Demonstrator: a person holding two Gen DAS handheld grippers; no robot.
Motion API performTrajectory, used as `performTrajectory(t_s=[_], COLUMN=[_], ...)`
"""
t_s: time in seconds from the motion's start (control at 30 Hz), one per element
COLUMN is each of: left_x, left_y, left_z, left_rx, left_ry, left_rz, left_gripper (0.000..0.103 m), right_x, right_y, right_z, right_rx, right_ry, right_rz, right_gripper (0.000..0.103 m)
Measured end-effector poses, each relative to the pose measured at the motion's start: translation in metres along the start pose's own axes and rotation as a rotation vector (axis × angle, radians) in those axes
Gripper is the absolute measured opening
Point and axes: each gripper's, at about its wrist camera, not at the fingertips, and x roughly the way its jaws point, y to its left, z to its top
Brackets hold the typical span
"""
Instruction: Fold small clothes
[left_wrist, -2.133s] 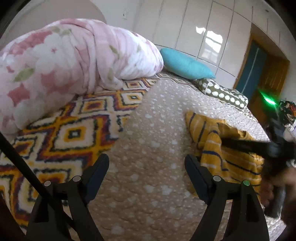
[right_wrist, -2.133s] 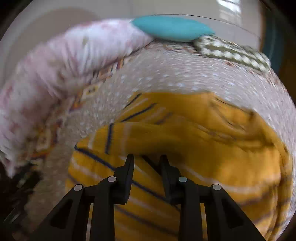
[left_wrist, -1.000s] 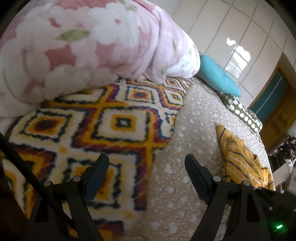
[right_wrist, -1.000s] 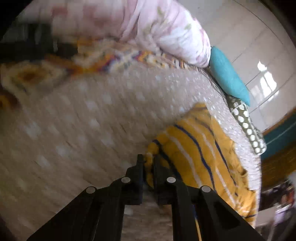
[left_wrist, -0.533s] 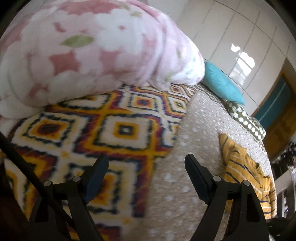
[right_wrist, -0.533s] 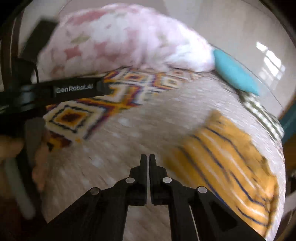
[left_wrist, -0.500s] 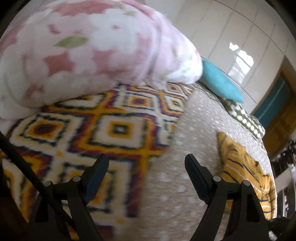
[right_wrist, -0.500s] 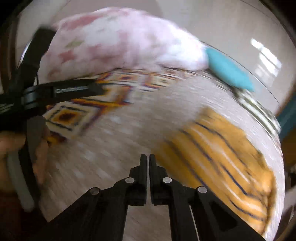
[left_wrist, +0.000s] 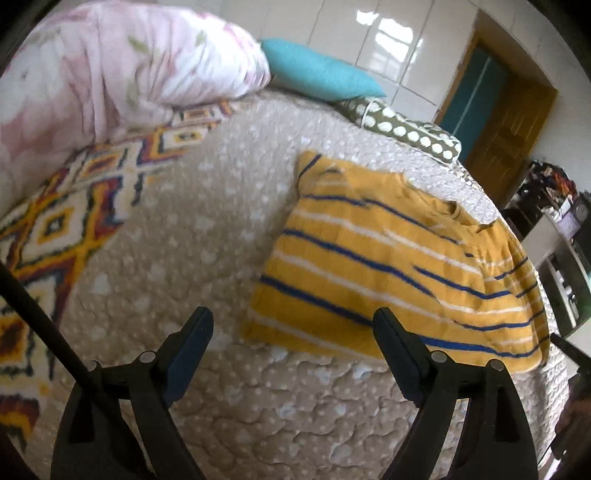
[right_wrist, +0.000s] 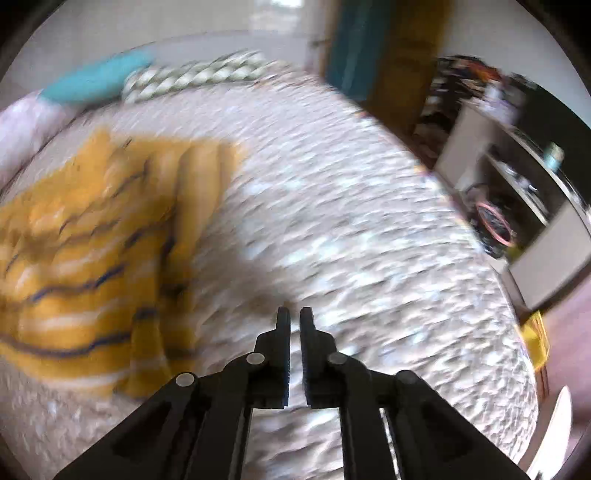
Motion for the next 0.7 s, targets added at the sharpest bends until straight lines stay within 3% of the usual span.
performTrajectory(t_s=[0.07,0.17,0.33,0.4,0.47,0.53,0.63,0.7], left_x=[0.002,0.007,0.006,0.002,-0.003,-0.008,-0.015,-0.017], left_y=[0.007,0.017,0.013,0.012,0.014,0.018,0.027,0.033], left_z=[0.002,0.004,0.002,0.003,0.005,0.008,0.013,0.016], left_rx=[-0.045,-0.091,-0.064,-0.060,-0.064,-0.071,-0.088,-0.100], left_ry=[0.010,0.030,0.015,0.005,-0.007,-0.017,-0.033,-0.040], left_rz=[-0.010,-0.016,0.003,-0.001,-0.013,-0.018,-0.013,0.016], left_gripper=[0.087,0.087,0.087,0.087,0.087,0.087,0.087,0.087], right_x=[-0.021,-0.043,-0.020,0.014,0.053,0.082,0.079,0.056], right_y=[0.008,0.045,0.123,0.147,0.152,0.141,0.120,0.128], right_z=[0.010,0.025,0.046,0.058,0.070,0.081,0.093,0.093], right_rx=[0.014,-0.063,-0.225,-0.256,-0.240,-0.177,-0.049,-0.084], right_ry=[-0.070,-0.130,-0.060,0.001,0.059,0.119,0.102,0.026], right_rz=[0.060,0.169,0.303,0.291,0.207,0.147,0.115,0.059], right_gripper=[0.006,0.006,0.007,0.012,0.026,0.027,0.026,0.034])
